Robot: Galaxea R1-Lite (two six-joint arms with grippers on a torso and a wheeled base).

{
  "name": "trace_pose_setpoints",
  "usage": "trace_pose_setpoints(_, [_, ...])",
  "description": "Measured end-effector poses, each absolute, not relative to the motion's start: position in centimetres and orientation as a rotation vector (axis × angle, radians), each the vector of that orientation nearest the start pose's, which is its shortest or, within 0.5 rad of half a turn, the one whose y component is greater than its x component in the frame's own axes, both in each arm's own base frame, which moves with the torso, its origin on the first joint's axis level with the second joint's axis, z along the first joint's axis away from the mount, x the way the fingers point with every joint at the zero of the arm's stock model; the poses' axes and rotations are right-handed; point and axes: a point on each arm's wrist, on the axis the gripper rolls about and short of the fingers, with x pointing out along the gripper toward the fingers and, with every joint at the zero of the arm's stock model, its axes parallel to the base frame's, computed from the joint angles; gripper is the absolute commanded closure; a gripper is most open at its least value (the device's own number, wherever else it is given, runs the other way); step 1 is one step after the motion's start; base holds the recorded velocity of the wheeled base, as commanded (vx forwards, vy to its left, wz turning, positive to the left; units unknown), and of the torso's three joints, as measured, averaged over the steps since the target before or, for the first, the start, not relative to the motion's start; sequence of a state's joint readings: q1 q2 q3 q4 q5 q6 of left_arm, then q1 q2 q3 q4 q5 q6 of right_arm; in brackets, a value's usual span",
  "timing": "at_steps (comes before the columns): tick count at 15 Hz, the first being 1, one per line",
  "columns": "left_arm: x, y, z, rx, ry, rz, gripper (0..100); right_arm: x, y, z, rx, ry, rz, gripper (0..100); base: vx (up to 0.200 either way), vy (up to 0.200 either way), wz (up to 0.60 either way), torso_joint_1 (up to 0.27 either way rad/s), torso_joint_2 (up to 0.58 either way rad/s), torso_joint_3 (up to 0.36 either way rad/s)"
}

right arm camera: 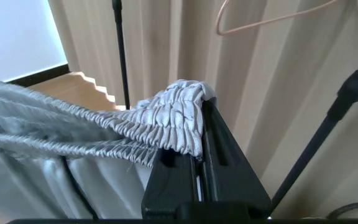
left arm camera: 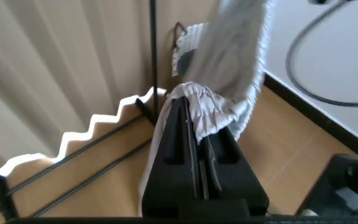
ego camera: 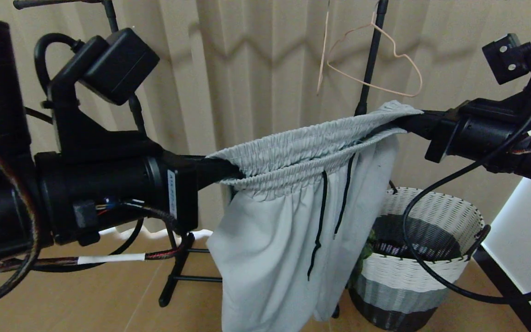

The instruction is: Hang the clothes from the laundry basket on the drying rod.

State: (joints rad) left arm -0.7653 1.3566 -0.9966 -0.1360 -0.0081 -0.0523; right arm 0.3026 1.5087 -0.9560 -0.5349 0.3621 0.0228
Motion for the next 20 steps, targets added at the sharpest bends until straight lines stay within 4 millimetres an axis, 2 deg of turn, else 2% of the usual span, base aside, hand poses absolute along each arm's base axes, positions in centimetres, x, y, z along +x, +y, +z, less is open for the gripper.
trace_pose_setpoints(3, [15.3,-15.4,27.9,0.045,0.219,-0.785,100,25.8,8.9,26.7,0.022,0.037,0.665,100,0.000,0.000,0.00,0.000,0.00,0.000])
trace_pose_setpoints(5, [15.4,-15.2,28.9,0.039,0.167,-0.781,100,25.7,8.9,26.9,0.020,0.036,0.661,100,0.000,0.000,0.00,0.000,0.00,0.000])
trace_pose_setpoints(7, [16.2,-14.9,30.8,0.023,0.084,-0.747,100,25.2,8.7,27.5,0.020,0.016,0.652,100,0.000,0.000,0.00,0.000,0.00,0.000])
trace_pose_setpoints(8, [16.8,-14.9,31.1,0.023,0.074,-0.731,100,24.9,8.6,27.8,0.019,0.005,0.652,100,0.000,0.000,0.00,0.000,0.00,0.000])
trace_pose_setpoints(11, [18.0,-15.5,30.1,0.029,0.090,-0.713,100,24.0,8.2,27.6,0.019,0.009,0.649,100,0.000,0.000,0.00,0.000,0.00,0.000])
trace_pose_setpoints(14, [18.2,-15.6,29.5,0.029,0.091,-0.711,100,23.5,8.1,27.7,0.019,0.003,0.648,100,0.000,0.000,0.00,0.000,0.00,0.000])
trace_pose_setpoints(17, [18.3,-15.7,29.5,0.028,0.090,-0.709,100,23.2,8.0,27.8,0.019,-0.002,0.648,100,0.000,0.000,0.00,0.000,0.00,0.000])
trace_pose_setpoints(20, [18.2,-15.4,30.4,0.017,0.058,-0.707,100,22.9,7.9,28.0,0.019,-0.009,0.648,100,0.000,0.000,0.00,0.000,0.00,0.000])
